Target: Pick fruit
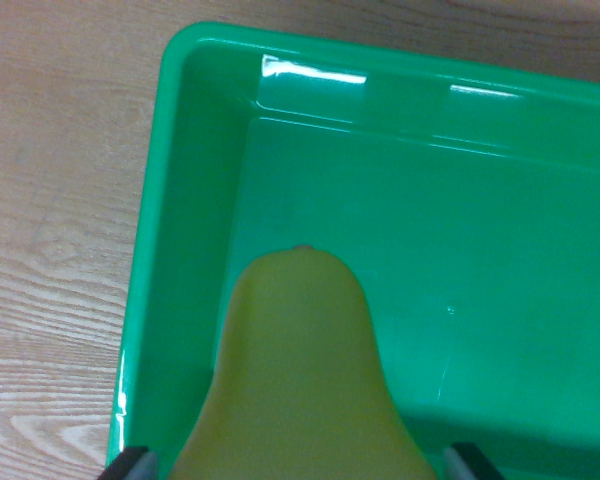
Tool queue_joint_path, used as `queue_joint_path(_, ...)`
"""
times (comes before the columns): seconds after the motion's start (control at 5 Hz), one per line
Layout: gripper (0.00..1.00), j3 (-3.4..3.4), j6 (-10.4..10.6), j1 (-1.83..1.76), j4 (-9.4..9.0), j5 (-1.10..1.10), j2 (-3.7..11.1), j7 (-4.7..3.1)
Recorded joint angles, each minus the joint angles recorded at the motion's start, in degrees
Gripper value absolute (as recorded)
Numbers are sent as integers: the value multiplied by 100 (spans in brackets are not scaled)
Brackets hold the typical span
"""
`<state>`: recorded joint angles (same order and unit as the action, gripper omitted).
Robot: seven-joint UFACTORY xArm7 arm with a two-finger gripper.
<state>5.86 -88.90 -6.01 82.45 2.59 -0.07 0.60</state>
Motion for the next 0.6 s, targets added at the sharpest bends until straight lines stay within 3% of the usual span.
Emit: queue_joint_path(0.6, 100, 0, -65, 1, 41, 2, -25, 1)
